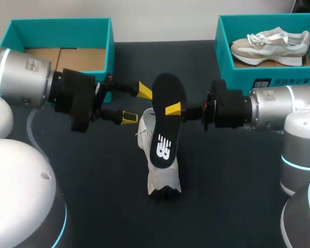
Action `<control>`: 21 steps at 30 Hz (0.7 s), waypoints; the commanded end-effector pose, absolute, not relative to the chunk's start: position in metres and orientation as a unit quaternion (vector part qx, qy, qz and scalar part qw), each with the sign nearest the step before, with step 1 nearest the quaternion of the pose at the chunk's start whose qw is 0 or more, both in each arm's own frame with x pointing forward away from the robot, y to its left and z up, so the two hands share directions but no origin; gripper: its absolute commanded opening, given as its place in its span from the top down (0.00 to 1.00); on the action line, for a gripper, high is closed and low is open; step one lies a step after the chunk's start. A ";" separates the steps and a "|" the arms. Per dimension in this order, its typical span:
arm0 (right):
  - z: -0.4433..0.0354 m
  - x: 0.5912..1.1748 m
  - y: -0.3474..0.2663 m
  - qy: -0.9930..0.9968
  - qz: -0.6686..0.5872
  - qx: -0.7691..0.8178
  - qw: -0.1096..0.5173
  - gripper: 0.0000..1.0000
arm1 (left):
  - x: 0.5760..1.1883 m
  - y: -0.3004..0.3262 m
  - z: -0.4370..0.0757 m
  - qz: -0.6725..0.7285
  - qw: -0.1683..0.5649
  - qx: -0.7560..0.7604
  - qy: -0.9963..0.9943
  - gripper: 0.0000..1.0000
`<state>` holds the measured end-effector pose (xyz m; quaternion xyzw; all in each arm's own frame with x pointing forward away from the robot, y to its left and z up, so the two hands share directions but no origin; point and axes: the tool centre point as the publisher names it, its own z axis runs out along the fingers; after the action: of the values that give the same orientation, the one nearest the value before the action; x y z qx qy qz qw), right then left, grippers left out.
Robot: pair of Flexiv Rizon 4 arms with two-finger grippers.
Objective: Take the shoe out of the shoebox, open the shoe tongue, remove and reinsert the insole, then place the shoe into the shoebox
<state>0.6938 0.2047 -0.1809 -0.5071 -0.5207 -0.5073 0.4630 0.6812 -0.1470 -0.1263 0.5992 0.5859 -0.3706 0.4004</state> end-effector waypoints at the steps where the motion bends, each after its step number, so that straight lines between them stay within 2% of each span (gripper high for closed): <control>1: -0.183 0.693 0.211 -0.519 -0.508 -0.509 0.462 1.00 | 0.687 -0.147 -0.118 -0.319 0.312 0.633 0.633 0.00; 14: -0.185 0.692 0.213 -0.516 -0.512 -0.509 0.461 1.00 | 0.686 -0.135 -0.116 -0.223 0.162 0.696 0.663 0.00; 21: -0.187 0.692 0.214 -0.514 -0.514 -0.510 0.461 1.00 | 0.686 -0.139 -0.113 -0.201 0.163 0.694 0.672 0.00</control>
<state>0.6923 0.2098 -0.1848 -0.5088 -0.5149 -0.5120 0.4625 0.6866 -0.1342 -0.1151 0.6763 0.6545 -0.2596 0.2164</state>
